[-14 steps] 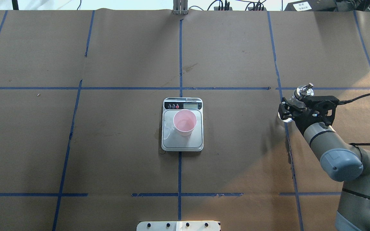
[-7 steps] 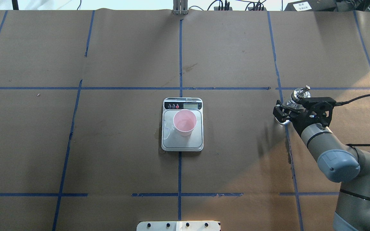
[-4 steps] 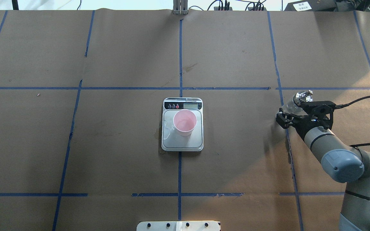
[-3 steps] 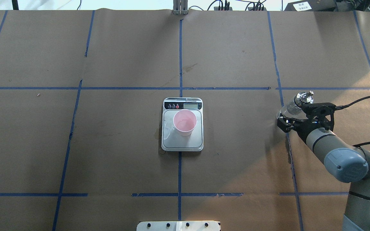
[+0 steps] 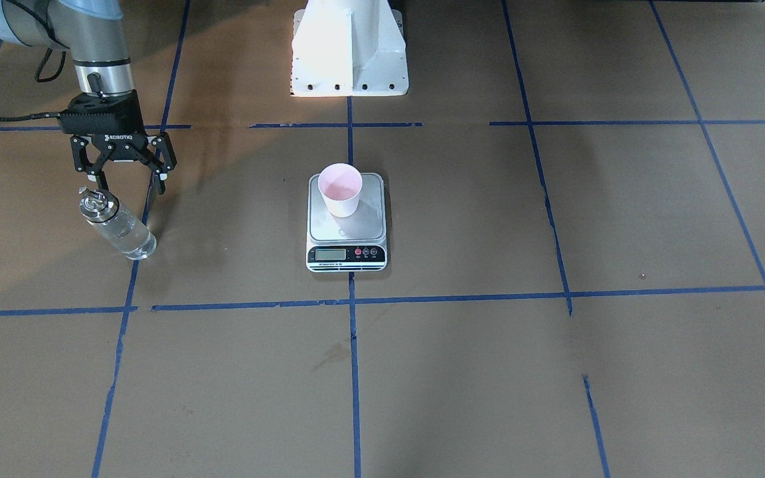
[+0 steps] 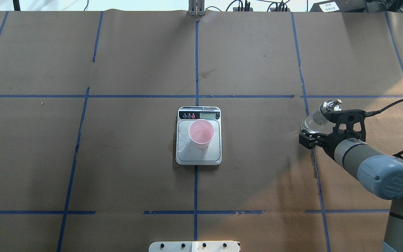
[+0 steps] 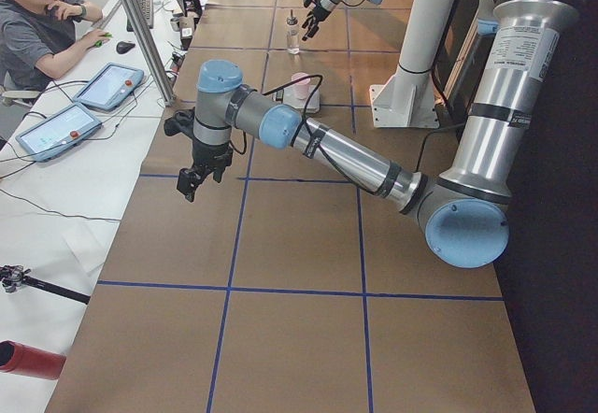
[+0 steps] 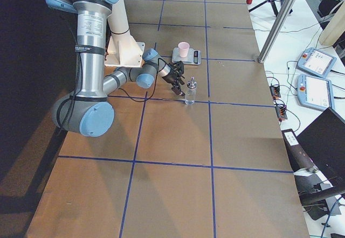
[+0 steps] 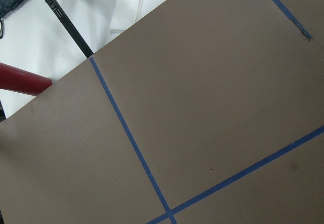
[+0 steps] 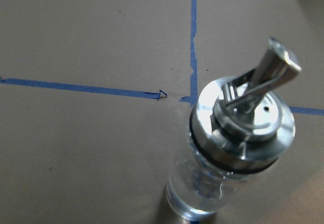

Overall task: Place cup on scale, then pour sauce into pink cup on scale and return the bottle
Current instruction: 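Open the right gripper and withdraw the right arm from the bottle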

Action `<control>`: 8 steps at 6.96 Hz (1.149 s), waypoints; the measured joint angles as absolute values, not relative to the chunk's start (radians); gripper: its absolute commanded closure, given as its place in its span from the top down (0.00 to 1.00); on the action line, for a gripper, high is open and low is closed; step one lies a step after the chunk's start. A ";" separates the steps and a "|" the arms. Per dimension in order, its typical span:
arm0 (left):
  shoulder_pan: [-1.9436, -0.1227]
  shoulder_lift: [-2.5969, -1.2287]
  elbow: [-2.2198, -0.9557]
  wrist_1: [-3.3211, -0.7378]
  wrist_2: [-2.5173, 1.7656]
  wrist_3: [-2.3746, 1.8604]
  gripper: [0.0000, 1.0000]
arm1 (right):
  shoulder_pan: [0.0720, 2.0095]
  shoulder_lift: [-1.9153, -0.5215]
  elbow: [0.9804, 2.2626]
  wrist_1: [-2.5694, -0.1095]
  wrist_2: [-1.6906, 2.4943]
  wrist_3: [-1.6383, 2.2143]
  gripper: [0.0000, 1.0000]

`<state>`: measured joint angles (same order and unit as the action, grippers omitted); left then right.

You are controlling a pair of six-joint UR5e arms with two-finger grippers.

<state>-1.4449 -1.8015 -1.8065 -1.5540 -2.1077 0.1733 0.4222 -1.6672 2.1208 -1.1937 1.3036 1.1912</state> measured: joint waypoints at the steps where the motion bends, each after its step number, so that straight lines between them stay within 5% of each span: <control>1: -1.445 -1.801 -1.806 -1.554 -2.108 0.173 1.00 | 0.447 -1.665 2.167 -1.293 1.397 1.185 1.00; 5: -1.446 -1.799 -1.814 -1.554 -2.107 0.174 1.00 | 0.633 -1.629 2.362 -1.727 1.822 0.957 1.00; 8: -1.447 -1.793 -1.814 -1.555 -2.109 0.177 1.00 | 1.036 -1.623 2.320 -1.797 2.190 0.498 1.00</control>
<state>-1.4465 -1.7932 -1.8140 -1.5551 -2.1090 0.1774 1.0364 -1.6232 2.3202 -1.7968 2.1901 0.4984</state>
